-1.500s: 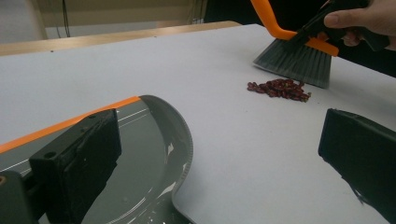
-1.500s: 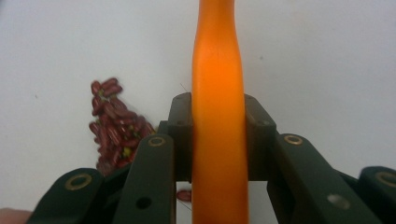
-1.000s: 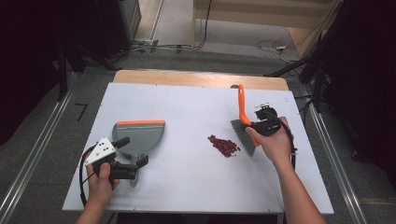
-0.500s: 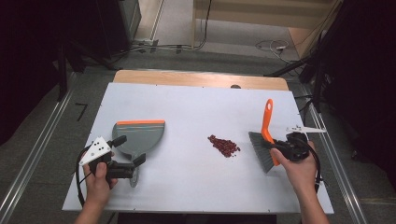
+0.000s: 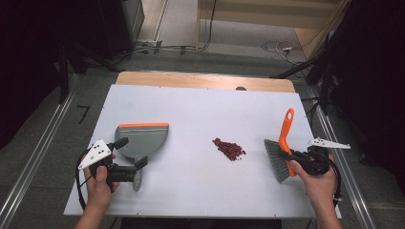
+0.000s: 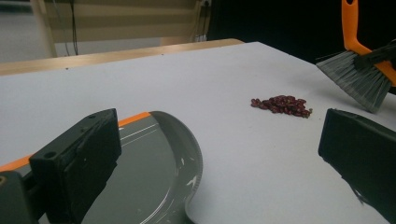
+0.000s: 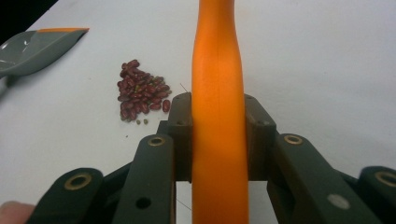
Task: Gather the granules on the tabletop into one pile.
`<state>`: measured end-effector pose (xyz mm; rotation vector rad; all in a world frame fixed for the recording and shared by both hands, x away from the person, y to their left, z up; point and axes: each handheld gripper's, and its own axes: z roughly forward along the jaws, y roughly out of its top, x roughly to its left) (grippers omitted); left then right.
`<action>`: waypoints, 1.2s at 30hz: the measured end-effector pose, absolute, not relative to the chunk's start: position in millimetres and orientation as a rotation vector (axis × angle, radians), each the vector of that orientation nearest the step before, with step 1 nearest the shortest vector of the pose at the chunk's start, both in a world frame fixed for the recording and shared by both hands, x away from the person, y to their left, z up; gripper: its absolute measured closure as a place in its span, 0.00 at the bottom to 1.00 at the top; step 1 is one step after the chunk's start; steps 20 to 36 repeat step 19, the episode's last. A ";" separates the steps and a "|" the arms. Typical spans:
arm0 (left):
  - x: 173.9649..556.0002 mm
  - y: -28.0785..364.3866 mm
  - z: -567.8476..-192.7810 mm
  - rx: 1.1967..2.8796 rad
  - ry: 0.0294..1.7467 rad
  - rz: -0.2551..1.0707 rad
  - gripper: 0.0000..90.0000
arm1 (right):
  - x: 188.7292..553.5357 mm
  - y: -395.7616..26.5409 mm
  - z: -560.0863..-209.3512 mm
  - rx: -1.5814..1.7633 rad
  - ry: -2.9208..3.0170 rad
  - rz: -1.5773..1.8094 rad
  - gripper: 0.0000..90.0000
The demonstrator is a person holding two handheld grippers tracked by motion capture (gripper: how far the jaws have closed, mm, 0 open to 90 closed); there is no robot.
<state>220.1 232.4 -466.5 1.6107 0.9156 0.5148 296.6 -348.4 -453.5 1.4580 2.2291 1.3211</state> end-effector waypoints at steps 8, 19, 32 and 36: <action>220.3 232.9 -467.9 1.604 0.917 0.513 0.00 | 298.0 -351.9 -456.5 1.472 2.212 1.330 0.76; 221.8 234.4 -469.4 1.596 0.926 0.504 0.00 | 298.4 -352.6 -457.2 1.478 2.207 1.327 0.76; 221.8 234.4 -469.4 1.596 0.926 0.504 0.00 | 298.4 -352.6 -457.2 1.478 2.207 1.327 0.76; 221.8 234.4 -469.4 1.596 0.926 0.504 0.00 | 298.4 -352.6 -457.2 1.478 2.207 1.327 0.76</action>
